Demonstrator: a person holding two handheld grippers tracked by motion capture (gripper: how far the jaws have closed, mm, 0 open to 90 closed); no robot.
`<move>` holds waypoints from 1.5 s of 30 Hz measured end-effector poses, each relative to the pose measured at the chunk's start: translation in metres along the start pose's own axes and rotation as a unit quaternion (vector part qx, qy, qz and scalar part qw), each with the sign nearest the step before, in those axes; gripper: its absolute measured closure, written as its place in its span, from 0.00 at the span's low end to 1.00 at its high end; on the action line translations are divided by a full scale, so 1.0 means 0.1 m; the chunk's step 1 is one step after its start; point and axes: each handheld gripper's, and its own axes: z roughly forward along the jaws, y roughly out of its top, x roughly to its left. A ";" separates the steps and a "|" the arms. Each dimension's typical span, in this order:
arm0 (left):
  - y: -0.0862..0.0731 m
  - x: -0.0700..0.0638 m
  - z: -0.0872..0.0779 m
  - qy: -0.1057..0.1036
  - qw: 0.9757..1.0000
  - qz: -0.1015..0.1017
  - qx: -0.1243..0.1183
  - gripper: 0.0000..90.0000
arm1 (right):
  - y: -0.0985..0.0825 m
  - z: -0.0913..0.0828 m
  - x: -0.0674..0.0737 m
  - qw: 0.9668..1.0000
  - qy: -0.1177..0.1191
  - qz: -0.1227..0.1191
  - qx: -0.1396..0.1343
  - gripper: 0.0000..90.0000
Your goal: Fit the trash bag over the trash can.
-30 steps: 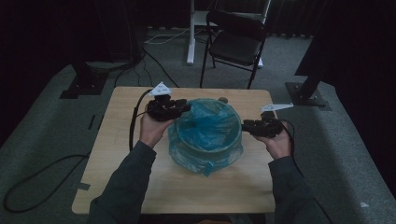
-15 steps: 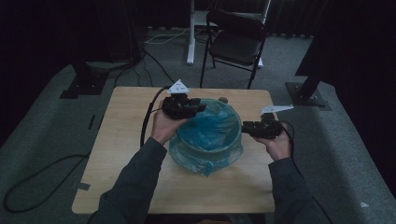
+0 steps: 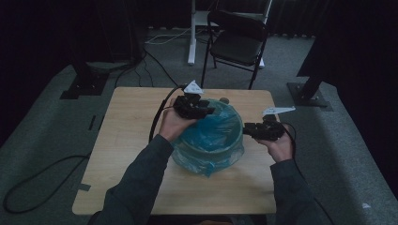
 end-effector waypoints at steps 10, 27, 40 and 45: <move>0.03 -0.03 0.16 -0.002 0.999 0.019 0.049 0.67 | -0.04 0.03 -0.02 1.000 0.002 0.005 0.002 0.64; 0.16 -0.06 0.41 0.016 0.993 0.050 0.108 0.67 | -0.07 0.04 -0.01 1.000 0.006 0.005 0.002 0.64; 0.17 -0.02 0.60 0.041 0.986 0.058 0.153 0.67 | -0.08 0.06 -0.02 1.000 0.007 0.007 0.005 0.64; 0.20 -0.06 0.66 0.041 0.983 0.069 0.167 0.67 | -0.08 0.06 -0.02 1.000 0.007 0.007 0.005 0.64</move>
